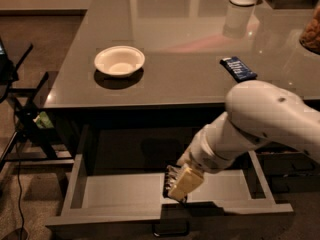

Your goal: Place rxbar chocolate into top drawer

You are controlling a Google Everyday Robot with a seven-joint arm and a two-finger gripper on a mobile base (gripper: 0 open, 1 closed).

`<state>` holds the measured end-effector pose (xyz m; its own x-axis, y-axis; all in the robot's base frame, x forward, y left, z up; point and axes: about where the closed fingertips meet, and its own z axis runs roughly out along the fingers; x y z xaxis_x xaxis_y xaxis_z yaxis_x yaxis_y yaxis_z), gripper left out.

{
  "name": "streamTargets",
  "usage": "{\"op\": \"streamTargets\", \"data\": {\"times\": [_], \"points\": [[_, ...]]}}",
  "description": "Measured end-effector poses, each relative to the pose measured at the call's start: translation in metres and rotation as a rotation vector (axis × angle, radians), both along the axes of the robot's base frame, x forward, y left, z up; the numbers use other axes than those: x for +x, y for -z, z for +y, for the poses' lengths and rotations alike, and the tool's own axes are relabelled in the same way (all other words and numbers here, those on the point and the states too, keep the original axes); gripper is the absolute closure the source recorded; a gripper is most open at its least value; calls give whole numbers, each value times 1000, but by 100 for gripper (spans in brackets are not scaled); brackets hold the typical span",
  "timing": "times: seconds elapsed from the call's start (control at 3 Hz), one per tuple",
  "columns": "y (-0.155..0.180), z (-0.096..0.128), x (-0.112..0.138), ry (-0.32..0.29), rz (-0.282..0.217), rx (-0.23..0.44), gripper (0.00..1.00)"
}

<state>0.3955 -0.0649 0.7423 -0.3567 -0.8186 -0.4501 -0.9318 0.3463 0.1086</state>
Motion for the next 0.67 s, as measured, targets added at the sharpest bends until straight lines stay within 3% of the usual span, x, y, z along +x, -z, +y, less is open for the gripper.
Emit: {"op": "streamTargets", "data": {"times": [0.33, 0.67], "points": [[45, 30, 35, -15, 42, -5, 100], [54, 30, 34, -18, 40, -13, 100]]}}
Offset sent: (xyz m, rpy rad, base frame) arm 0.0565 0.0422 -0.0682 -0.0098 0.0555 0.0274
